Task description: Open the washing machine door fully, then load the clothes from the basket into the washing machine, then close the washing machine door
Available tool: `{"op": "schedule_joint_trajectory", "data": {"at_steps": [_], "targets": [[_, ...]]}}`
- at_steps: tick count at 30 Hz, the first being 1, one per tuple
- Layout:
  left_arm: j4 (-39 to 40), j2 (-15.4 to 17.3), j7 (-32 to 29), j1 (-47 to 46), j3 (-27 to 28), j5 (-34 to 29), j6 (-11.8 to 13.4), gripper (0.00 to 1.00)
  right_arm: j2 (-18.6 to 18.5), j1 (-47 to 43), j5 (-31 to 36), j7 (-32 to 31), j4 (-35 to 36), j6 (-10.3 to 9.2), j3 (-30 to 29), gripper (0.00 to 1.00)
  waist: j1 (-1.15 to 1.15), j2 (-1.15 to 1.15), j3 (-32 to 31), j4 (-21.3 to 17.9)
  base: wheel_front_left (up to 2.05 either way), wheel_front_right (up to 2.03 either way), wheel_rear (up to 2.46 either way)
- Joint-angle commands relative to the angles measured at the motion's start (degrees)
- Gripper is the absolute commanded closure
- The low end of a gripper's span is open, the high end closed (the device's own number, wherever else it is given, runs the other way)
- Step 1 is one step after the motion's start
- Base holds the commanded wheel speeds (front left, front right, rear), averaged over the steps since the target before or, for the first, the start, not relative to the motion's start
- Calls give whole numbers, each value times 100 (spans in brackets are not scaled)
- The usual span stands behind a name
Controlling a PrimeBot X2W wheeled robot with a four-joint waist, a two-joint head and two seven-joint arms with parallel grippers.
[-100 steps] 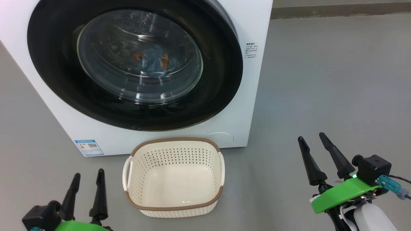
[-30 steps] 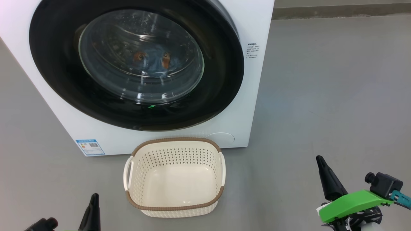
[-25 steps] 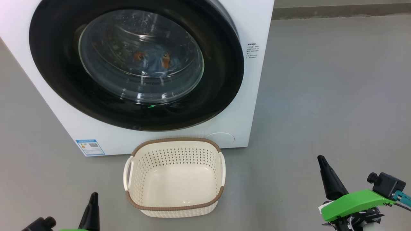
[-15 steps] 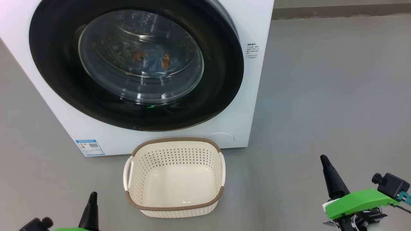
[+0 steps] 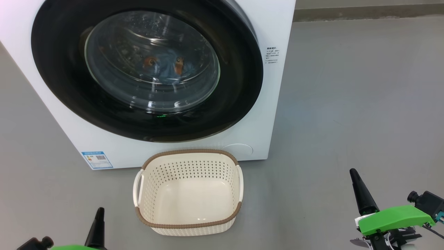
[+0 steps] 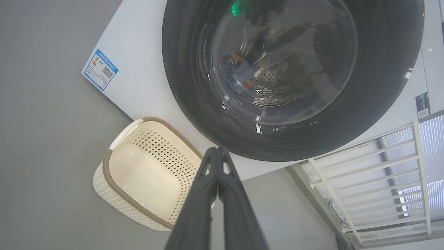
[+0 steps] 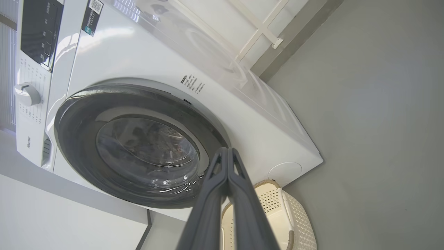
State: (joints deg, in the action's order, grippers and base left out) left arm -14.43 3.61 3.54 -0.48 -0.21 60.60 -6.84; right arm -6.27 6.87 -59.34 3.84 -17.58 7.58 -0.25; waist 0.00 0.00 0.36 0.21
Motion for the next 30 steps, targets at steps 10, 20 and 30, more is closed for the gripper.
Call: {"op": "schedule_joint_trajectory", "data": {"at_steps": [10,20,30], "targets": [[96,40,-183,-331,236,619,-39,100,48,44,-646,-203,200,-4,-78,100,0,0,-3,-3,0,0,0],[84,17,-352,-380,326,1136,-44,100,107,21,-1185,-373,232,-5,-191,100,0,0,-6,-7,0,0,0],[70,-9,-537,-434,426,1705,-50,100,172,-4,-1775,-560,267,-6,-315,100,0,0,-10,-11,0,0,0]]}}
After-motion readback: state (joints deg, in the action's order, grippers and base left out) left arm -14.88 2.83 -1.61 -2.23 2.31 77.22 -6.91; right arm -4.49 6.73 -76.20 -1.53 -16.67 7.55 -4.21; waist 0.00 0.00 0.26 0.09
